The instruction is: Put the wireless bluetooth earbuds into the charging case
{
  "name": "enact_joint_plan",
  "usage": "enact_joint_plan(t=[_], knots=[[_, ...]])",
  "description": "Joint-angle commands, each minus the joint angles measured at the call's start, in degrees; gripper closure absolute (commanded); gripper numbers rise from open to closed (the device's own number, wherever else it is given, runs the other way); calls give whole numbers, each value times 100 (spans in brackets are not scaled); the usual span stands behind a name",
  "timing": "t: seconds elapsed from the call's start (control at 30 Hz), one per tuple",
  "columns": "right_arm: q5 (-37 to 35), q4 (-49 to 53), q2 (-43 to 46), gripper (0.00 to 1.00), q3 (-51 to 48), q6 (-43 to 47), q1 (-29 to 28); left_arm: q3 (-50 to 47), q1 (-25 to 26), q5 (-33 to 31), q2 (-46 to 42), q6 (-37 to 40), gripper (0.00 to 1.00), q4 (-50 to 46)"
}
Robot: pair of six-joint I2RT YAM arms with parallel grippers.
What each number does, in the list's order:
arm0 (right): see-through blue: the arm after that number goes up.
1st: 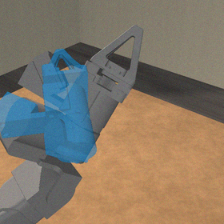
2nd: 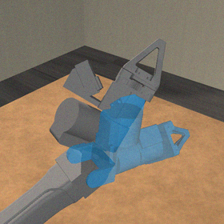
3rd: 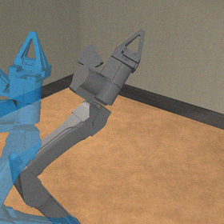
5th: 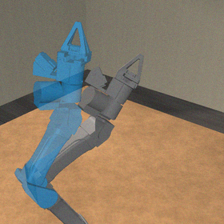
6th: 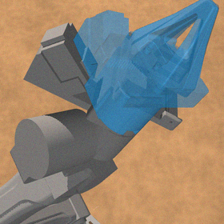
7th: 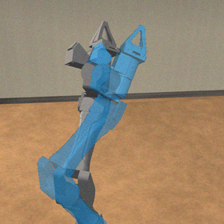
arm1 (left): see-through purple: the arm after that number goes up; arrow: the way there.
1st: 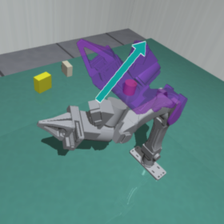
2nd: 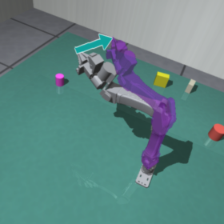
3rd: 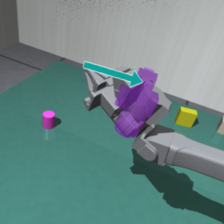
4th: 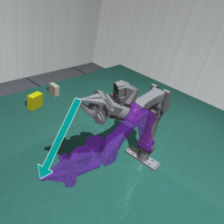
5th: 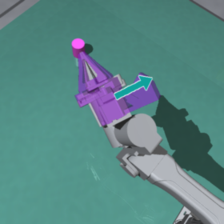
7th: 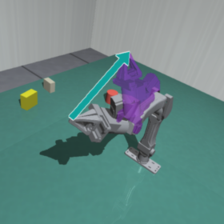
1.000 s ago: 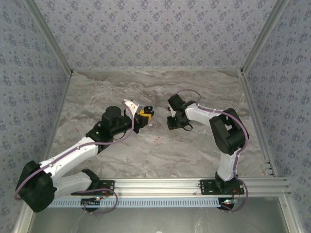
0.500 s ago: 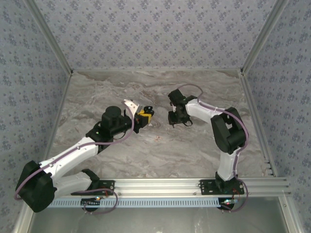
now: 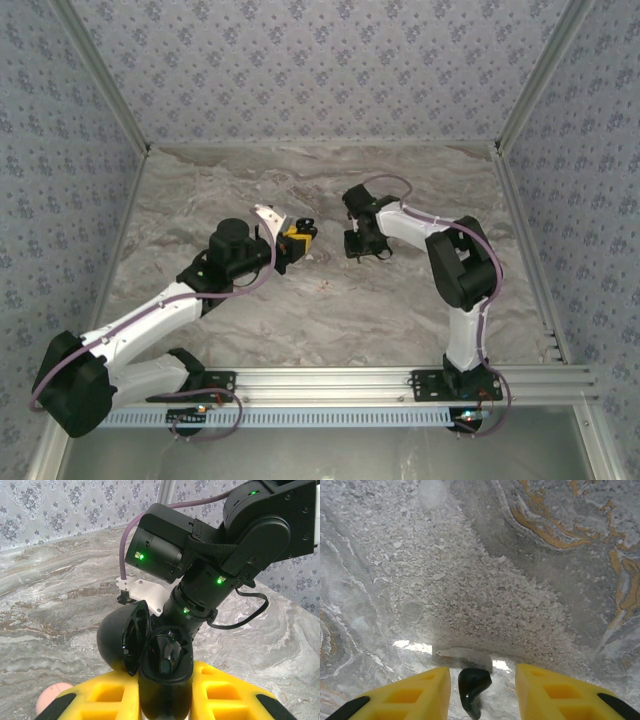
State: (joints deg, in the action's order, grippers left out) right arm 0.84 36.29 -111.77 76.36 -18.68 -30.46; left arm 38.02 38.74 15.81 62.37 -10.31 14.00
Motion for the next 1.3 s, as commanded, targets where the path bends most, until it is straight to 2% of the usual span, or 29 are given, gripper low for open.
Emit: enact_joint_plan(t=[0.0,0.6,1.17,1.27], knots=[[39,260,-117,61,194,-118,-55,83,15,84,-34,37,79,287],[-5,391,-378,66,349,-170,-94,82,15,87,-23,19,79,275],[-568,785,-582,69,519,-127,-305,83,20,69,-30,29,79,277],[-619,835,-627,72,563,-127,-325,89,17,62,-27,29,78,276]])
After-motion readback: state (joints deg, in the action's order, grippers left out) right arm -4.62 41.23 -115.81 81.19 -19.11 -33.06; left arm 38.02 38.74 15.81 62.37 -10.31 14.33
